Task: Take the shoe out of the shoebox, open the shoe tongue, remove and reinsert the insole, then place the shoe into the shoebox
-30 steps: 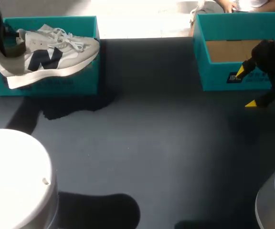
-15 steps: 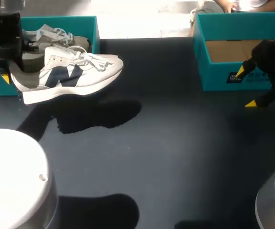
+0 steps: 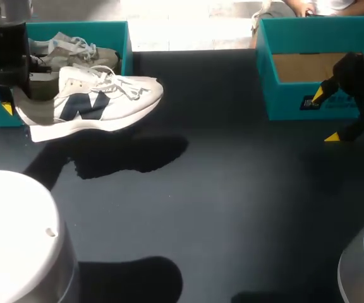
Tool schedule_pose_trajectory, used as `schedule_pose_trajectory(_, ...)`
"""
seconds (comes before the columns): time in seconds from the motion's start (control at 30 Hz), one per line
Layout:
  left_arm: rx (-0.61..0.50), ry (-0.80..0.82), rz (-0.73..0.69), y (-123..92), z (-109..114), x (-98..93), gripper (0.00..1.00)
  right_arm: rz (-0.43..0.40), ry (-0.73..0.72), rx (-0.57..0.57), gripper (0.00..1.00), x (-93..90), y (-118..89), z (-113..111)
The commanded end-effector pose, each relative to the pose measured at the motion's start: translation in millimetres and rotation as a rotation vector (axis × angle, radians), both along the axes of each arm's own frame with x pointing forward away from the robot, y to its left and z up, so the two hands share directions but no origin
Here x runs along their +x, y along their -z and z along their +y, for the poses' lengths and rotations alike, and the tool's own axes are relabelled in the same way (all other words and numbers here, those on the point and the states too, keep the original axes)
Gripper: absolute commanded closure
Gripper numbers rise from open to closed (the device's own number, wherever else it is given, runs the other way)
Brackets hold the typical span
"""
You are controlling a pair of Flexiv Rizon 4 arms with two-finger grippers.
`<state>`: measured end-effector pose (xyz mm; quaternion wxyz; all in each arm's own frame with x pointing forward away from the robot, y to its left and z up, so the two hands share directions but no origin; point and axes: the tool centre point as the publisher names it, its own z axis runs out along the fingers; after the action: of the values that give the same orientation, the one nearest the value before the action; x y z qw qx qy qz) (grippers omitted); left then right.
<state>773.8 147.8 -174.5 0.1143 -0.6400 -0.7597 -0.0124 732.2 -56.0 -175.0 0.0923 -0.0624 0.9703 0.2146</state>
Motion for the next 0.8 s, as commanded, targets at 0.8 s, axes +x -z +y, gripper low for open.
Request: schedule_pose_trajectory(0.8,0.007,0.13,-0.195,66.9,-148.4,-38.3,1.0,0.003,0.0,-0.003,0.0,1.5,0.4,1.0)
